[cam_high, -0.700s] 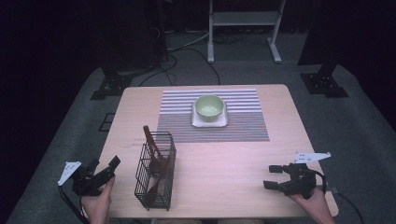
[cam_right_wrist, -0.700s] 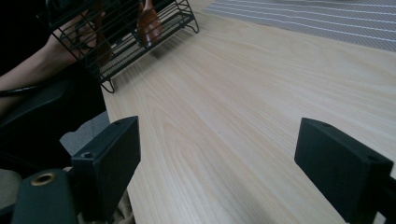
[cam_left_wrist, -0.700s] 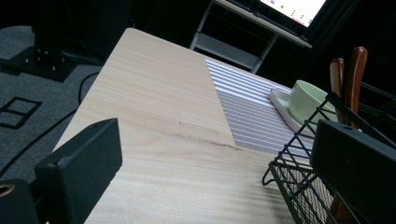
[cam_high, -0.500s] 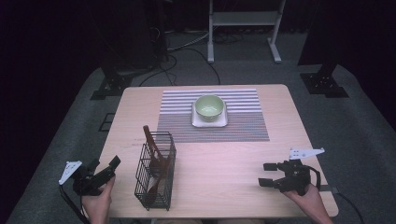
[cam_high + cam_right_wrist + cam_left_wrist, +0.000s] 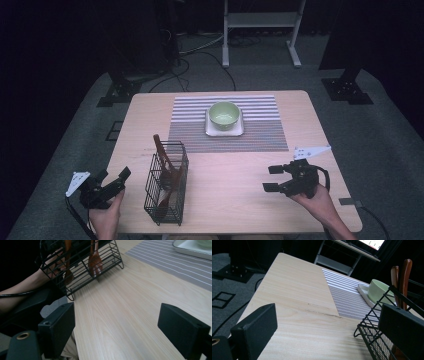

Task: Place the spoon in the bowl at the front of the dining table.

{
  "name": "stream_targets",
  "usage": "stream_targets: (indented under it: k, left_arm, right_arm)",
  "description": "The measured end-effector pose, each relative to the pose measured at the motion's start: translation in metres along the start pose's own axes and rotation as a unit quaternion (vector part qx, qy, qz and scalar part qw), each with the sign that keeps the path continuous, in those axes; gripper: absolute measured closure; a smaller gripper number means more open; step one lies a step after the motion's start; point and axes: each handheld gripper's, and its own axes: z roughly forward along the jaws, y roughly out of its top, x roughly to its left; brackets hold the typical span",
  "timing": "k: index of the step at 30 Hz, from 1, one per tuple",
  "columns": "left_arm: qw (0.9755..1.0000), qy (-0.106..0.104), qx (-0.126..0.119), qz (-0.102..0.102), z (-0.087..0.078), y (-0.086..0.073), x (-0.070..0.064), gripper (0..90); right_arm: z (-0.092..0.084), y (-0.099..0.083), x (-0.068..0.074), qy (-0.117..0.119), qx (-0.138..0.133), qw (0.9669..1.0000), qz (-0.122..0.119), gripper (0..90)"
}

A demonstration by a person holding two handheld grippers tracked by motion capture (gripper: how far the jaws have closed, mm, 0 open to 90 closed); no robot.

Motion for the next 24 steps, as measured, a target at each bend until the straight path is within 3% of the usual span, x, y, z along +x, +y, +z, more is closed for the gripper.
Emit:
stream_targets:
  k: [9,24]
  left_arm:
    - [1.0000,0.005,0.003,0.007,-0.004,-0.001,0.000,1.4]
    - [0.9999,0.011,0.003,0.011,-0.006,-0.001,0.000,1.4]
  right_arm:
    - [0.040,0.034,0.017,0.016,0.045,0.9985,-0.025,13.1]
    - [0.075,0.071,0.037,0.037,0.086,0.9941,-0.055,13.1]
